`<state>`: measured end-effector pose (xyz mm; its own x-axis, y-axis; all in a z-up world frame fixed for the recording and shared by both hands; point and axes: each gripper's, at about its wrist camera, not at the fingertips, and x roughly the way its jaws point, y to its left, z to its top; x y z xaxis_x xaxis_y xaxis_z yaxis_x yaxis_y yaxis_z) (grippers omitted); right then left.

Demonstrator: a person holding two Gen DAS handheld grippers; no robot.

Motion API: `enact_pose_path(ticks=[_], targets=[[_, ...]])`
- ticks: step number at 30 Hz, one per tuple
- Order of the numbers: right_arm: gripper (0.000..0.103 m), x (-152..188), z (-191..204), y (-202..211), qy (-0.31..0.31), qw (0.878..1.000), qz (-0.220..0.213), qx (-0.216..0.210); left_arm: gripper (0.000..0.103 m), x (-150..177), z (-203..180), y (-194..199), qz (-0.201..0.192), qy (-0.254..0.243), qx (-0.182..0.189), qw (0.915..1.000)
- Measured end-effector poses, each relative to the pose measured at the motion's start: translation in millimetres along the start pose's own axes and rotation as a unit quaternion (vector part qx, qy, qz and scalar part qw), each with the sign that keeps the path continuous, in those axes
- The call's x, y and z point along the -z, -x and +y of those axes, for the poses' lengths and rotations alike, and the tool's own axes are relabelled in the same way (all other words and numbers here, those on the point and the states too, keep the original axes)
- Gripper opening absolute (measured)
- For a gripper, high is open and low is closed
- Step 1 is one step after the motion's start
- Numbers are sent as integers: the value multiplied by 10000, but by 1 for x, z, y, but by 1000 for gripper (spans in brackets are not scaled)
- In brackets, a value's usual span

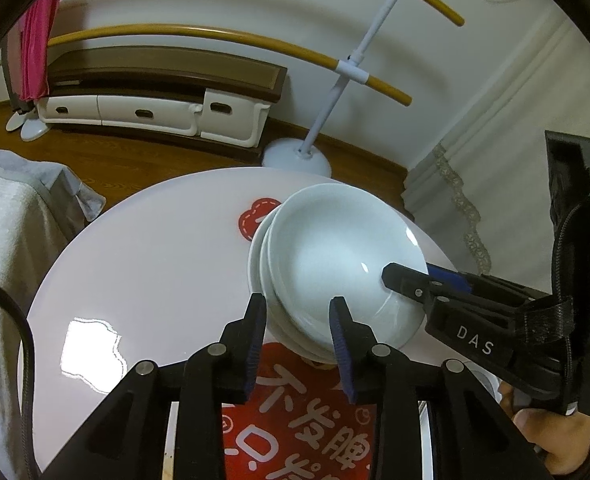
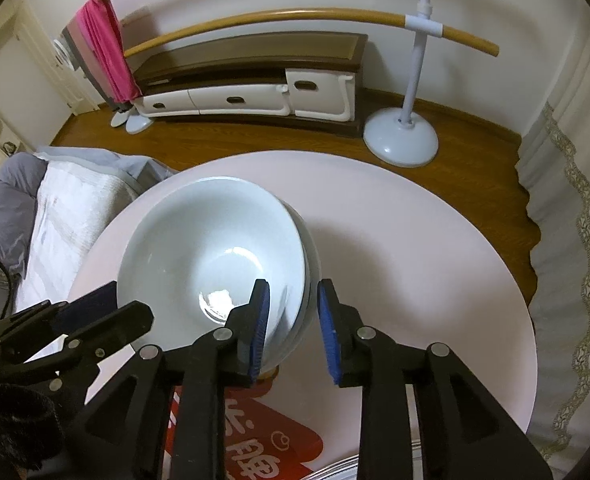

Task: Organize plates and bowls
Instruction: 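Lower the held bowl into the stacked bowls, then open both grippers and withdraw them from the nested white bowls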

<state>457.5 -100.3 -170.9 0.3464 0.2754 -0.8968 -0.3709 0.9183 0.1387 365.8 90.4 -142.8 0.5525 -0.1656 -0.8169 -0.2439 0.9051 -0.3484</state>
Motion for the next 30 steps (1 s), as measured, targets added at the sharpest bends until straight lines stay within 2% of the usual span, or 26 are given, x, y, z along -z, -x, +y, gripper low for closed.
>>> enact_pose_path(ticks=[7,10,14,17,18,19,23,30], targets=[[28,7,-6,13,-235,9989,-200,-348,39,6,0,7,-112,-89,-92,9999],[34,14,-5,29,-276,9979,-403,-435,44,12,-3,13,-182,-179,-63,9997],[54,27,-4,54,-384,9941,-746,-693,55,22,-9,25,-371,-323,-48,9988],[81,40,-1,77,-377,9876,-1194,-949,60,33,-12,36,-525,-395,-44,9978],[95,45,0,86,-398,9841,-1381,-1043,62,36,-13,39,-563,-420,-53,9975],[99,53,-1,96,-446,9792,-1616,-1141,62,40,-15,43,-622,-462,-74,9970],[102,67,-3,111,-616,9739,-1887,-1104,67,52,-17,52,-722,-579,-107,9956],[102,87,-9,111,-732,9807,-1694,-640,68,74,-21,63,-917,-824,-290,9919]])
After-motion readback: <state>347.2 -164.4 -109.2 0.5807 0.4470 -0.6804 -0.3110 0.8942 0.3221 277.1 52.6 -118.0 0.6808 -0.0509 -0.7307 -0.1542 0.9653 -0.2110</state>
